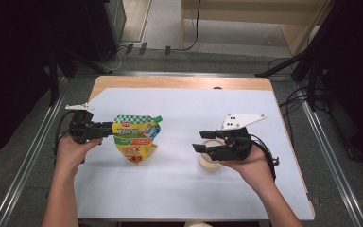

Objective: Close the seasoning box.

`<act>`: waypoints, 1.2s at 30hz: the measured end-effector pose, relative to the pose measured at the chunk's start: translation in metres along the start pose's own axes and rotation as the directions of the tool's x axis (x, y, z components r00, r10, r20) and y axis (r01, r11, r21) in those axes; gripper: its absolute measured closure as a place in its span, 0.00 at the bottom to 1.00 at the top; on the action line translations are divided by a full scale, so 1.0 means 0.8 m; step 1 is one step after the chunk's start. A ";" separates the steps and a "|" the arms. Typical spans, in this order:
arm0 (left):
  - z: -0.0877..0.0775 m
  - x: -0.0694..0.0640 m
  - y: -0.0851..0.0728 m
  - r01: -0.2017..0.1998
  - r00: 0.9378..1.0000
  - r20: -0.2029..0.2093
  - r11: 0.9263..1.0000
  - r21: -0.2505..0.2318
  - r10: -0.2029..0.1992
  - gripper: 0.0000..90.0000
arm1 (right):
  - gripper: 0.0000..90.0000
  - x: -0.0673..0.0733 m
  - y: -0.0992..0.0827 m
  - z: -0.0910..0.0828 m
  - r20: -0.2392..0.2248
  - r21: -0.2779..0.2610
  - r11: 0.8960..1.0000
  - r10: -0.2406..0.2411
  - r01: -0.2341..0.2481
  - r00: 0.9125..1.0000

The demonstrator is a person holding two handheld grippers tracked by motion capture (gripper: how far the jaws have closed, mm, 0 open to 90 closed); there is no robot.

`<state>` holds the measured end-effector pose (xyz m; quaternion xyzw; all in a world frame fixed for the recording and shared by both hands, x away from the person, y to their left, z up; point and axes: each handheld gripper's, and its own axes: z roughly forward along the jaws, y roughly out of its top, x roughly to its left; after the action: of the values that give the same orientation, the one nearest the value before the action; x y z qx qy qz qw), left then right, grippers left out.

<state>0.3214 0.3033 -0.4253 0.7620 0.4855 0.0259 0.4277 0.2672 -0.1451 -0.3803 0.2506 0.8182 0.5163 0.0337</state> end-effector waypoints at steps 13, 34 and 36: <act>0.003 -0.001 -0.001 -0.010 1.000 0.002 1.000 0.011 0.010 0.50 | 0.53 -0.030 0.002 -0.038 0.054 -0.040 0.998 0.042 -0.040 0.998; 0.005 0.000 -0.002 -0.008 1.000 0.006 1.000 0.018 0.008 0.50 | 0.54 -0.078 -0.006 -0.104 0.170 -0.107 0.988 0.128 -0.110 0.977; 0.005 0.000 -0.002 -0.010 1.000 0.006 1.000 0.020 0.009 0.50 | 0.54 -0.083 -0.008 -0.109 0.184 -0.112 0.986 0.140 -0.120 0.973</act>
<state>0.3217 0.3009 -0.4288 0.7686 0.4809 0.0210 0.4215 0.2951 -0.2488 -0.3592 0.3502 0.7662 0.5311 0.0909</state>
